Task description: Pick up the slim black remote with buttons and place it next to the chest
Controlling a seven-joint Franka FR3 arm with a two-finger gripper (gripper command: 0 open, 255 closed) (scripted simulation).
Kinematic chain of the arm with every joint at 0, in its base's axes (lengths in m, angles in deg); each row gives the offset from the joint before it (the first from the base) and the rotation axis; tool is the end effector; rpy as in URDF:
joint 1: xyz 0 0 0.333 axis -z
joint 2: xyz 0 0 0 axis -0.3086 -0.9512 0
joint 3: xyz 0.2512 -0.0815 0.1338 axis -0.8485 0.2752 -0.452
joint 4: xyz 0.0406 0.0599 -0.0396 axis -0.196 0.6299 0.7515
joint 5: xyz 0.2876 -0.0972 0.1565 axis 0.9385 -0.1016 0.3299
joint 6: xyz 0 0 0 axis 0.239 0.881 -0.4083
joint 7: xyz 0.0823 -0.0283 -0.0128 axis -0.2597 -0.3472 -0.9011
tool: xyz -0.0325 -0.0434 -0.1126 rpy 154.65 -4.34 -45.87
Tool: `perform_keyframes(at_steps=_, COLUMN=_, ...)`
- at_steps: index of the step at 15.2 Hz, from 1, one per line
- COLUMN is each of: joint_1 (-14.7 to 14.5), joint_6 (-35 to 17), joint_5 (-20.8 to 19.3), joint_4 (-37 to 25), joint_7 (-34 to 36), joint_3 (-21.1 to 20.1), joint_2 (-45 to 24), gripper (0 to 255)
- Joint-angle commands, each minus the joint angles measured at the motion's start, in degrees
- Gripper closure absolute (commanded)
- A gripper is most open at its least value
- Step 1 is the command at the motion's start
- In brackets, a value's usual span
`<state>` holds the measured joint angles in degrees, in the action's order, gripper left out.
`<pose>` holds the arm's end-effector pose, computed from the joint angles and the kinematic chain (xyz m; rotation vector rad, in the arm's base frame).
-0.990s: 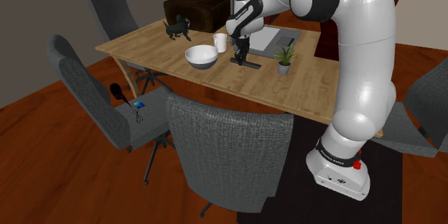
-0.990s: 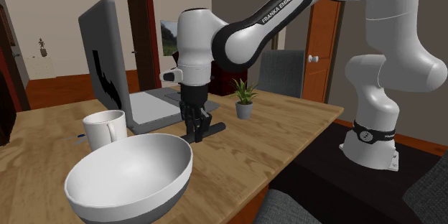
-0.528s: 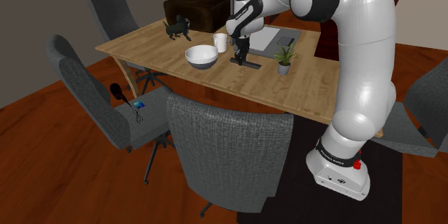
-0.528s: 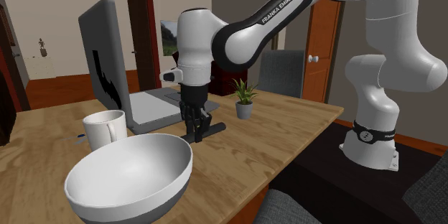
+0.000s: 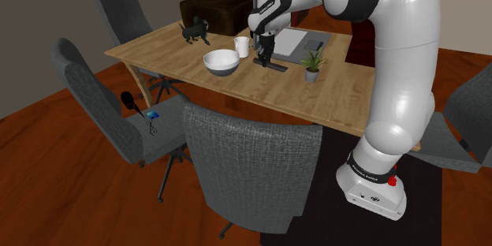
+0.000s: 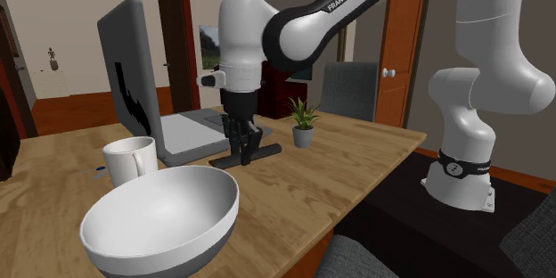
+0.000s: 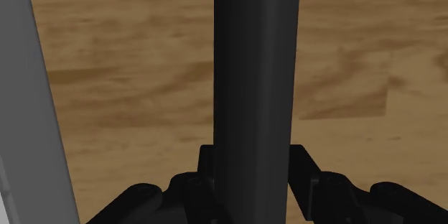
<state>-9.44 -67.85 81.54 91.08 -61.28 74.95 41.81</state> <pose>0.5398 -0.2476 0.3399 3.0576 0.1314 0.0194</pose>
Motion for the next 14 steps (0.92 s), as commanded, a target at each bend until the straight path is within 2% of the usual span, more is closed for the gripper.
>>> perform_keyframes(at_steps=1, joint_1=-0.1, joint_6=1.3, joint_5=-0.3, joint_4=-0.5, joint_7=0.1, joint_3=0.1, joint_2=0.8, gripper=255)
perform_keyframes(at_steps=14, joint_1=-0.4, joint_6=10.0, joint_5=-1.6, joint_4=-5.6, joint_7=0.5, joint_3=0.7, joint_2=4.5, gripper=255)
